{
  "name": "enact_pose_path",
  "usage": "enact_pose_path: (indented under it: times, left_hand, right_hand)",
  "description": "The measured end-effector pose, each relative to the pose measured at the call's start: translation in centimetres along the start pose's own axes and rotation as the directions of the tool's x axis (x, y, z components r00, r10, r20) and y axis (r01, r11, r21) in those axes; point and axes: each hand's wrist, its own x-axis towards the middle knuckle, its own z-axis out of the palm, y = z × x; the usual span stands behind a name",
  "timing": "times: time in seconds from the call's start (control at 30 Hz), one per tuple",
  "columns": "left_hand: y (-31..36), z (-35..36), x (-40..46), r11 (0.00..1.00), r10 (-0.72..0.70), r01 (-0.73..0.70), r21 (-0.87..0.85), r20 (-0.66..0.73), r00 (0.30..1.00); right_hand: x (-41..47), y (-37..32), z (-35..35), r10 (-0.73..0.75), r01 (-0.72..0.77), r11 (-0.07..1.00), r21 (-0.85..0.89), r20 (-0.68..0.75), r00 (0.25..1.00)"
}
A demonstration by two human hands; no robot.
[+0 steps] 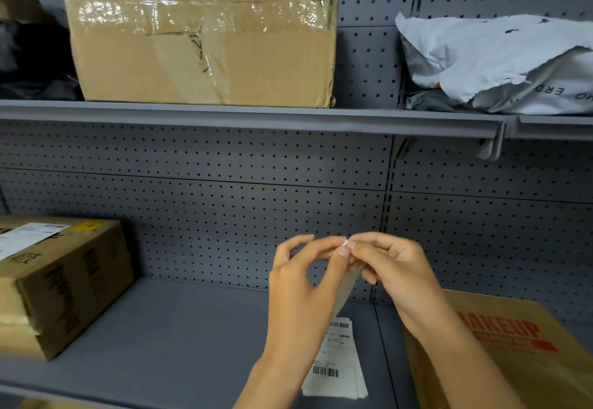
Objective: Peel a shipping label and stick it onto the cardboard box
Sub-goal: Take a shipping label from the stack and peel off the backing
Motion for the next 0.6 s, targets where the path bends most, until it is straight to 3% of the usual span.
enact_pose_path:
  times: [0.13, 0.33, 0.6]
  left_hand:
    - [0.1, -0.1, 0.0, 0.995, -0.044, 0.043, -0.092, -0.006, 0.999]
    - [0.1, -0.3, 0.5, 0.943, -0.238, 0.238, -0.231, 0.027, 0.971]
    - [-1.2, -1.1, 1.6, 0.903, -0.357, 0.330, -0.275, -0.053, 0.933]
  right_hand:
    - [-0.2, 0.3, 0.3, -0.061, 0.062, 0.997, -0.042, 0.025, 0.998]
    - [-0.5, 0.8, 1.1, -0.154, 0.159, 0.973, -0.169, 0.045, 0.987]
    - [-0.3, 1.2, 0.8, -0.093, 0.091, 0.972, -0.215, 0.004, 0.996]
